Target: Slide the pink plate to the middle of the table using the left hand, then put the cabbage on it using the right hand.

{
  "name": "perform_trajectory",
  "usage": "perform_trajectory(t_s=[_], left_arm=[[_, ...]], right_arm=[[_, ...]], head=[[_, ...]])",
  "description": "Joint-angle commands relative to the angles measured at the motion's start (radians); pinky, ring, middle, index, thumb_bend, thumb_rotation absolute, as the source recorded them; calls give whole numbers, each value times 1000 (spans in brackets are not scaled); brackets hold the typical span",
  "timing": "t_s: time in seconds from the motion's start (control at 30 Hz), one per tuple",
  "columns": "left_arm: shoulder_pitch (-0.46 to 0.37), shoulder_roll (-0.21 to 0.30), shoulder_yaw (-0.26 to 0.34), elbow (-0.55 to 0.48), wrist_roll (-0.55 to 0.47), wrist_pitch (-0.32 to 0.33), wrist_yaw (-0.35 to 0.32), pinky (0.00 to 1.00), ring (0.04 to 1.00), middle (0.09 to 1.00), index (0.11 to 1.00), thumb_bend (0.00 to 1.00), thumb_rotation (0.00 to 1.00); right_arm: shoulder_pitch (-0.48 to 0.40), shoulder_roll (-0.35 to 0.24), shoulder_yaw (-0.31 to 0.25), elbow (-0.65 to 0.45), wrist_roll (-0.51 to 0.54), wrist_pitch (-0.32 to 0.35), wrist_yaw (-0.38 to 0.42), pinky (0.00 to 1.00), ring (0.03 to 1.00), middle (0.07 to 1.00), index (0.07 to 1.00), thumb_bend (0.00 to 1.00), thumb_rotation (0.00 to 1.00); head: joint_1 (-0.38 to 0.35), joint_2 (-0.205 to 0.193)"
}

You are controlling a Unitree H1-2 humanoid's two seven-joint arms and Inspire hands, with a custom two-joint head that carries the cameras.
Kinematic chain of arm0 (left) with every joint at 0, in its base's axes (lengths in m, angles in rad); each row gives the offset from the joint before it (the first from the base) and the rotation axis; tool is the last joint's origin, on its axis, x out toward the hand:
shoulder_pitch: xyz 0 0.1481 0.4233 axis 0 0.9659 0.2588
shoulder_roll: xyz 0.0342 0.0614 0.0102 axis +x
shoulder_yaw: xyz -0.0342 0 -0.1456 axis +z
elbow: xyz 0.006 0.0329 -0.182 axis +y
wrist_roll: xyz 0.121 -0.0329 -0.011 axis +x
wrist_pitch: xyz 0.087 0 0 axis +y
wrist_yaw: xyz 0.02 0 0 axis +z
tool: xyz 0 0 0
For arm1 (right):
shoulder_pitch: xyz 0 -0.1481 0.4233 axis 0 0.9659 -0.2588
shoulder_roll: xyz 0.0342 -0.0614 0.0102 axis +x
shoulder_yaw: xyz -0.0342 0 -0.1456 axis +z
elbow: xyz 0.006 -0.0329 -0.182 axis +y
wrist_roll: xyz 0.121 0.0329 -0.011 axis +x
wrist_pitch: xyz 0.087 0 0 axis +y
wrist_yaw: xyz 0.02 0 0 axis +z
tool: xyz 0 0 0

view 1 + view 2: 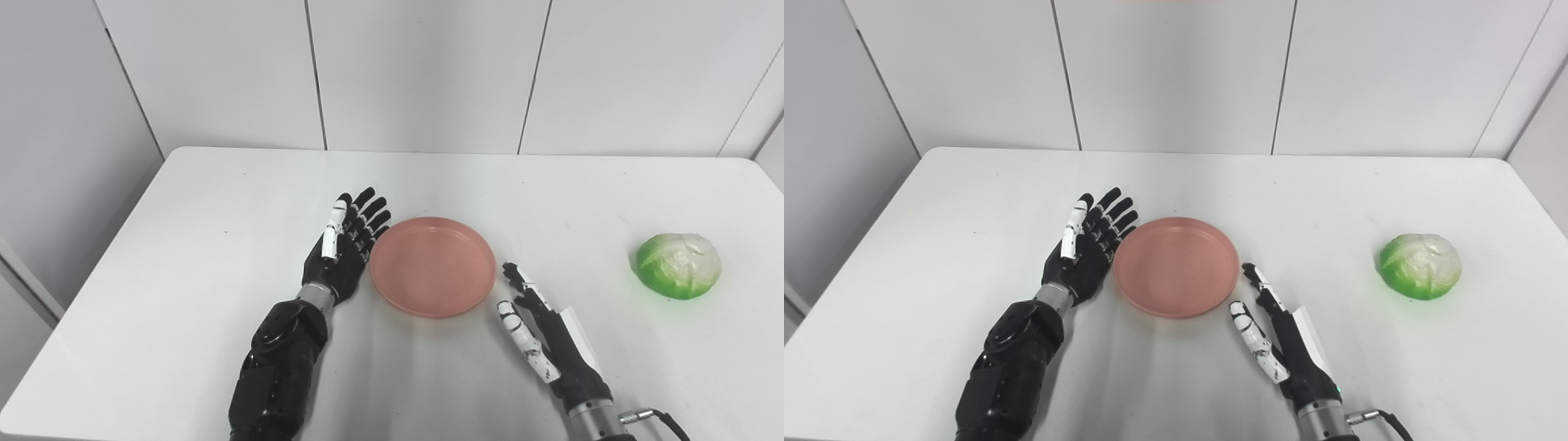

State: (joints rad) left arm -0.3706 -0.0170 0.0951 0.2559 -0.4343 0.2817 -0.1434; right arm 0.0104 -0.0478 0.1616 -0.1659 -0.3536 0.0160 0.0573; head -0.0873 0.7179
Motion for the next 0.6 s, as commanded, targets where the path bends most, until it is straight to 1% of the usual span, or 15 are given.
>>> perform_trajectory(t_s=[0.0,0.13,0.3,0.33,0.37,0.5,0.53,0.57], left_arm=[[12,14,-1,-12,18,44,9,953,932,925,905,358,1000],[24,17,-4,-43,33,47,16,950,932,928,913,356,1000],[41,25,-8,-70,60,33,10,937,928,927,911,353,1000],[46,26,-8,-75,67,30,14,936,928,926,910,354,1000],[51,26,-6,-80,73,29,19,934,926,925,907,358,1000],[65,26,-5,-81,86,17,15,945,924,923,900,360,1000],[68,27,-6,-75,89,10,10,946,924,924,901,358,1000],[71,29,-7,-69,90,4,6,945,926,925,902,359,1000]], right_arm=[[-27,13,-14,-68,-8,21,-21,852,923,936,927,249,1000],[-34,14,-33,-118,-64,64,-42,864,910,919,913,263,1000],[-47,23,-63,-162,-80,85,-70,864,897,903,902,292,1000],[-52,17,-69,-175,-83,88,-69,865,897,904,902,295,1000],[-59,9,-74,-186,-82,82,-69,871,895,905,908,314,1000],[-81,-25,-88,-211,-82,52,-66,832,874,899,908,333,1000],[-87,-32,-91,-220,-80,54,-63,827,871,898,908,331,1000],[-95,-39,-94,-229,-76,59,-59,822,871,900,909,334,1000]], head=[[-4,1],[-24,-6],[-38,-12],[-76,-19],[-95,-20],[-151,-32],[-175,-37],[-175,-37]])
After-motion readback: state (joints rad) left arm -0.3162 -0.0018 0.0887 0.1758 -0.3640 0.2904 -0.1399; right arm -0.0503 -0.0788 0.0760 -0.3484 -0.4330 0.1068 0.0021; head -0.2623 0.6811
